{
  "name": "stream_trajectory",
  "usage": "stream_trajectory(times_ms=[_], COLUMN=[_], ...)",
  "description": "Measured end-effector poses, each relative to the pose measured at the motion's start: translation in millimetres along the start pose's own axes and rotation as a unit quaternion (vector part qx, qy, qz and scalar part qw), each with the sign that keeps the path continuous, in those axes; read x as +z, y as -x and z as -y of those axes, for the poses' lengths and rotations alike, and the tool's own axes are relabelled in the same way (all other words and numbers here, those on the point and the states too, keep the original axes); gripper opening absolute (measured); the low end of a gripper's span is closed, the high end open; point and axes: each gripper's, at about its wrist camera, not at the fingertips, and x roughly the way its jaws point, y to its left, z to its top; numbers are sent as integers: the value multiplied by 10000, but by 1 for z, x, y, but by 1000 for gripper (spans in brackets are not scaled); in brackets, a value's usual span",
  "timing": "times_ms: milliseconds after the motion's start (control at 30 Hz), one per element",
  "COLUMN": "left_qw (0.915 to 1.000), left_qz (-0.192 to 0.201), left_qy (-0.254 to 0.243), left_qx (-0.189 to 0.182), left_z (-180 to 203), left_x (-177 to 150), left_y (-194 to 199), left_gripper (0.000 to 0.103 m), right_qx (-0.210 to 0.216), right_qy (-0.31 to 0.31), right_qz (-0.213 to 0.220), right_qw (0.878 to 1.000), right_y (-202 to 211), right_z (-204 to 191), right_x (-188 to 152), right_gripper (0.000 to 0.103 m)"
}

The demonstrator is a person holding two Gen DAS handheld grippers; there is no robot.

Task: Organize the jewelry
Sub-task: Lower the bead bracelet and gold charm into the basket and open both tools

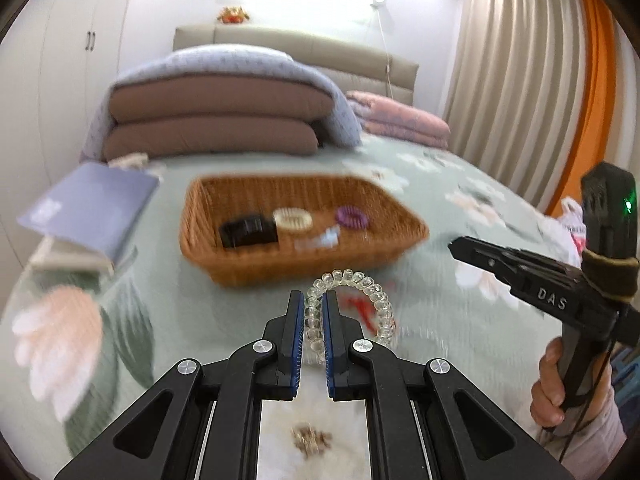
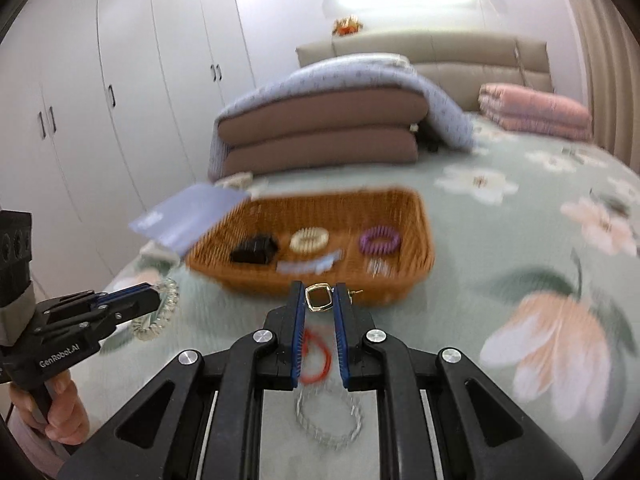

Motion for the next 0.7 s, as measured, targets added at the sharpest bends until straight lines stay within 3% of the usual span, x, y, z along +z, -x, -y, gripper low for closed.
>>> stream_trajectory(times_ms=[167, 300, 500, 600, 700], left_qw=[9997, 9989, 9974, 9980, 9980], left_qz=[215, 298, 94, -99, -137], left_qy=[95, 367, 720, 603, 611], left_qx=[58, 76, -1, 154, 59], left_z=[-4, -11, -25, -25, -23], left_x=[43, 70, 62, 54, 52], left_y=[-15, -58, -125, -139, -141], left_gripper=[9, 9, 9, 9, 9], right_qx=[-78, -306, -371, -204, -272], right_qy=[-10, 12, -188, -438, -439], right_qz=[250, 277, -27, -201, -248], right_qw=[9997, 9991, 9991, 9986, 9984], right_y=[-24, -63, -108, -118, -121], right_z=[3, 10, 37, 51, 55], right_x=[44, 59, 43, 39, 36], right_gripper=[16, 16, 16, 16, 16])
